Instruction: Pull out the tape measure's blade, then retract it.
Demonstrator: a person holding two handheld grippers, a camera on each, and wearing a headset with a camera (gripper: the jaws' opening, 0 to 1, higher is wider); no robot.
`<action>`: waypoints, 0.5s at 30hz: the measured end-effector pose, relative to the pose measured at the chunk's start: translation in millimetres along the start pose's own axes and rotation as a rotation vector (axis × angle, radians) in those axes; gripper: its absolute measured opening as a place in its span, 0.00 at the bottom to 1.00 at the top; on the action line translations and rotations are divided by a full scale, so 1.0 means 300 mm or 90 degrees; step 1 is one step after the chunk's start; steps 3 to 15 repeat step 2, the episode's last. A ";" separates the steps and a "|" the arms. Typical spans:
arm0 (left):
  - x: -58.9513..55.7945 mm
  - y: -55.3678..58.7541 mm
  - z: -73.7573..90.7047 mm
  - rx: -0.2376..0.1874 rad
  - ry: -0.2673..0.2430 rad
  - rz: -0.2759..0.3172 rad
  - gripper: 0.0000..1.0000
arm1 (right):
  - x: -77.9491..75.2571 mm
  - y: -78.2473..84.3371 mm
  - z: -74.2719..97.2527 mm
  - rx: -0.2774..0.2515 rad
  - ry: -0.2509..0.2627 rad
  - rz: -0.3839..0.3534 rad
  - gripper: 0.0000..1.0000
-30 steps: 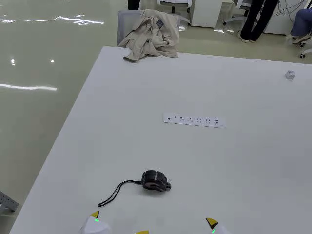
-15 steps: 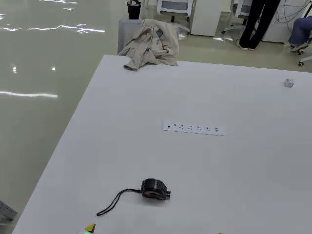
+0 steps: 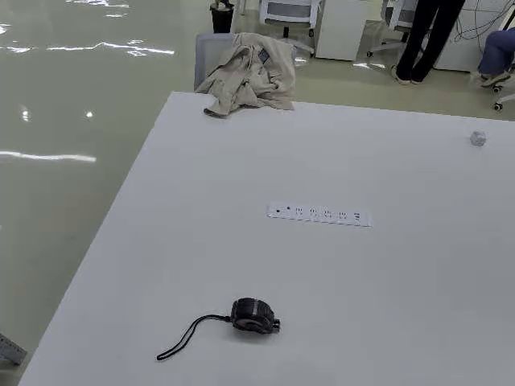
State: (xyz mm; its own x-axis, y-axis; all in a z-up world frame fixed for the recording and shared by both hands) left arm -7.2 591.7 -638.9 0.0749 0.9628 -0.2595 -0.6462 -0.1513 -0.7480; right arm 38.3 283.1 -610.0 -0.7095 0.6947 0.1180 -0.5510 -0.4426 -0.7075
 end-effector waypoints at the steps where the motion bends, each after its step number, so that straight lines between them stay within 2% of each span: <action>1: -0.004 -0.007 0.009 -0.004 0.000 0.003 1.00 | 0.003 -0.001 0.005 0.001 -0.001 0.002 0.94; 15: -0.007 -0.010 0.014 -0.004 0.001 0.002 1.00 | 0.004 -0.002 0.010 0.002 0.000 0.001 0.94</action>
Point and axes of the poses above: the centre of the closed fingertips' face, and the gripper's own axes: z roughly backward along the fingers, x roughly to its left, y roughly out of its underside, the point moved 9 cm from there along z, roughly backward along the fingers, and after that the axes turned 2 degrees about -y, right-handed, at the moved point
